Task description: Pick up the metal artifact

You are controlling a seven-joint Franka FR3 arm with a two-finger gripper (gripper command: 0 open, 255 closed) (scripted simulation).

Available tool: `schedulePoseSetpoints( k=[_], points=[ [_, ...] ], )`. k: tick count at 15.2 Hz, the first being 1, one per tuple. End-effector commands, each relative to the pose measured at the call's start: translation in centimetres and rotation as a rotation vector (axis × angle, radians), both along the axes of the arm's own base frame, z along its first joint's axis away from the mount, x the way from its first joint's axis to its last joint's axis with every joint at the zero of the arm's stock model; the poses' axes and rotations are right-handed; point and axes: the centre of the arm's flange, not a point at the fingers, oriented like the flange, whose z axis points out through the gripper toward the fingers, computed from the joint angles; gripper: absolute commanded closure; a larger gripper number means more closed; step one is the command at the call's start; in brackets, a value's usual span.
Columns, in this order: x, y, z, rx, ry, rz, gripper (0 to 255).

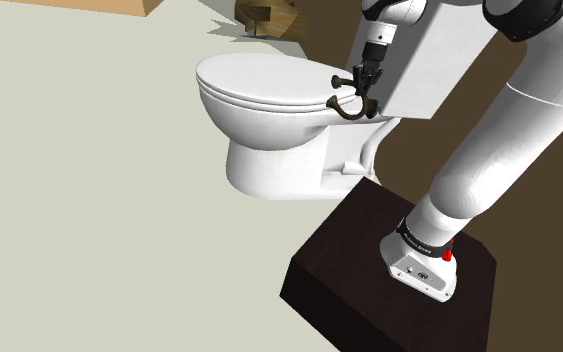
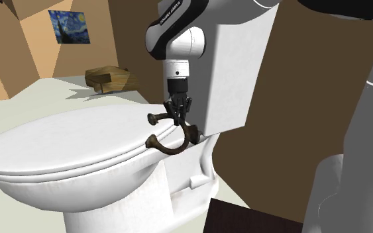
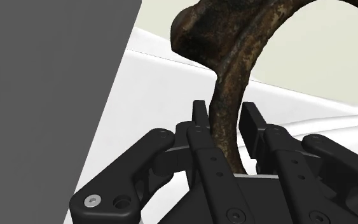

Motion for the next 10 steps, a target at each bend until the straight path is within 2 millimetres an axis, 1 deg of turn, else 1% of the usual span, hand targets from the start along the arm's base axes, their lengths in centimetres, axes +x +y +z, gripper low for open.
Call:
schedulePoseSetpoints(
  k=[1, 8, 10],
  points=[
    [-1.7, -1.9, 2.1, -0.013, -0.009, -0.069, 255],
    [-1.7, -1.9, 5.8, -0.013, -0.009, -0.069, 255],
    [-1.7, -1.9, 5.9, -0.013, -0.009, -0.069, 255]
  ],
)
